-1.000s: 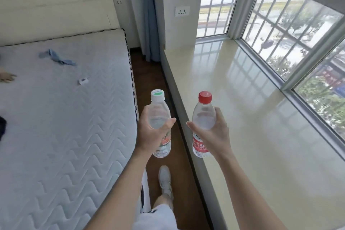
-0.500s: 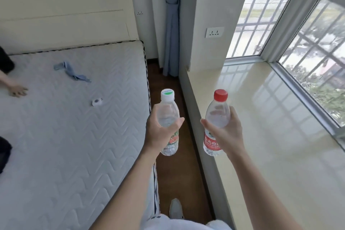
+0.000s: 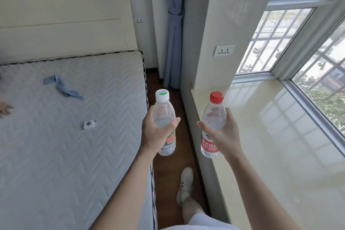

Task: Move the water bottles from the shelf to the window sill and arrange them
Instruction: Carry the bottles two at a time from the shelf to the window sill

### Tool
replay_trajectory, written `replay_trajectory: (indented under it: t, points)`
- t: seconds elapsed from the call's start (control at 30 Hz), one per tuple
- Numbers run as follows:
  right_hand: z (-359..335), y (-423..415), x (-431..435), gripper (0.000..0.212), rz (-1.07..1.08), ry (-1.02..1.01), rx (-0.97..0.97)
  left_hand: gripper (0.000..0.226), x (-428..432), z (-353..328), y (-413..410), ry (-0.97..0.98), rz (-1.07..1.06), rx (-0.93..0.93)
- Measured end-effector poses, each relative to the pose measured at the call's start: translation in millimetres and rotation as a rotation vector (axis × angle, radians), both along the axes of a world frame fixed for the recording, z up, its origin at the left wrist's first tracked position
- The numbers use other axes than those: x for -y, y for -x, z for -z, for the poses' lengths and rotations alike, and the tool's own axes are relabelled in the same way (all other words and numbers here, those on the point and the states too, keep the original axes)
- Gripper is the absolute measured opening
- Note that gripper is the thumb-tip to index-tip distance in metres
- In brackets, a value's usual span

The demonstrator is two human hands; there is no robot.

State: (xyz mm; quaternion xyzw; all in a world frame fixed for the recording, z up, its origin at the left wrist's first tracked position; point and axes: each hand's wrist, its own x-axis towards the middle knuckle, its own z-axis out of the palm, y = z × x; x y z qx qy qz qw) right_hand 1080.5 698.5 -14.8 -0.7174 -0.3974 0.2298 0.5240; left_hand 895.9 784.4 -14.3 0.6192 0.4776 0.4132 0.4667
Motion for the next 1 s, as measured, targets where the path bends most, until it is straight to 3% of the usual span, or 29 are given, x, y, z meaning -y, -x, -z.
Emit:
replay_trajectory:
  t: [0.53,0.77,1.0]
  points:
    - [6,-170,-219,0.051,0.096,-0.01,-0.088,0.046,-237,0,-180,-0.008,0.186,0.012]
    - [8,-225,-238,0.048,0.286,0.004,-0.15,0.052,-287,11,-261,0.055,0.394,0.01]
    - [31,-266,-222,0.057,0.601,0.056,-0.228,0.056,-307,37,-348,0.134,0.722,-0.043]
